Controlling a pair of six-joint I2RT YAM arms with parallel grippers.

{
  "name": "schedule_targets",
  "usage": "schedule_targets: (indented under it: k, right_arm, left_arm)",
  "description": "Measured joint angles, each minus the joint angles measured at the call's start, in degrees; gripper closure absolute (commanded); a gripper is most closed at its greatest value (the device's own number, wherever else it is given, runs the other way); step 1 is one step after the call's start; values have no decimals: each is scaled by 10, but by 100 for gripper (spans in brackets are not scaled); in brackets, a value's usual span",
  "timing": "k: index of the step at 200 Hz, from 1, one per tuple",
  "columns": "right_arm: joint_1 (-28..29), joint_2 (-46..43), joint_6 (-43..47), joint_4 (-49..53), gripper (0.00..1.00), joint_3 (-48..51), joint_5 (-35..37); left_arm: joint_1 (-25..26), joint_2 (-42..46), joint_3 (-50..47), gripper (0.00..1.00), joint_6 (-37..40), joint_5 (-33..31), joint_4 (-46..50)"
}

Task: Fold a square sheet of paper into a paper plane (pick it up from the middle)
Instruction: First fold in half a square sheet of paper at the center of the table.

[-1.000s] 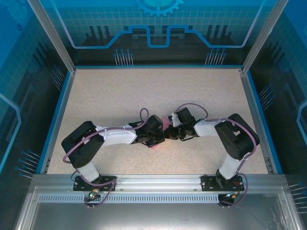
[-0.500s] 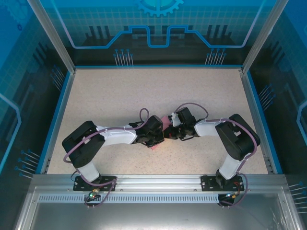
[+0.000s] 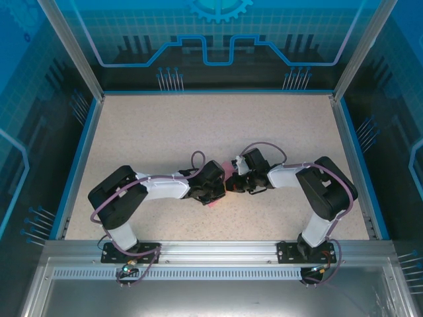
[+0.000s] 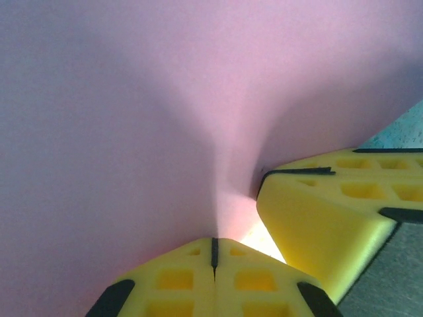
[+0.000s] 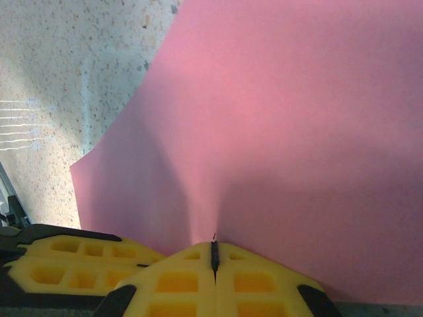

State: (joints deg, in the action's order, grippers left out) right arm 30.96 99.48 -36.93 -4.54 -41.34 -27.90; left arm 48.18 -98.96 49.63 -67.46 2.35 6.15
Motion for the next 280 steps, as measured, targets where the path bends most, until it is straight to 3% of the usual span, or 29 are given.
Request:
schedule_targets:
  k: [47,113,162,187,223,253,280]
  right_arm:
    - [-15,1,17,6,100,0,-3]
    - [-104,9,38,50,100,-27,2]
    - [-139,-2,35,102,100,-56,79]
    - [-154,-43,33,119,100,-55,127]
    - [-120,-103,24,101,100,-52,121]
    - [-56,-81,-6,71,100,-52,93]
    - [-33,-30,-35,47,100,-52,76]
  left_arm:
    - [0,0,0,100,-12,0,4]
    - [0,-2,0,100,-17,0,2]
    - [-4,-4,1,100,5,1,2]
    - [-17,-4,5,100,70,13,15]
    - [-48,-4,17,100,218,20,48]
    - [-77,-3,19,100,334,42,56]
    - [-90,-3,21,100,403,50,62]
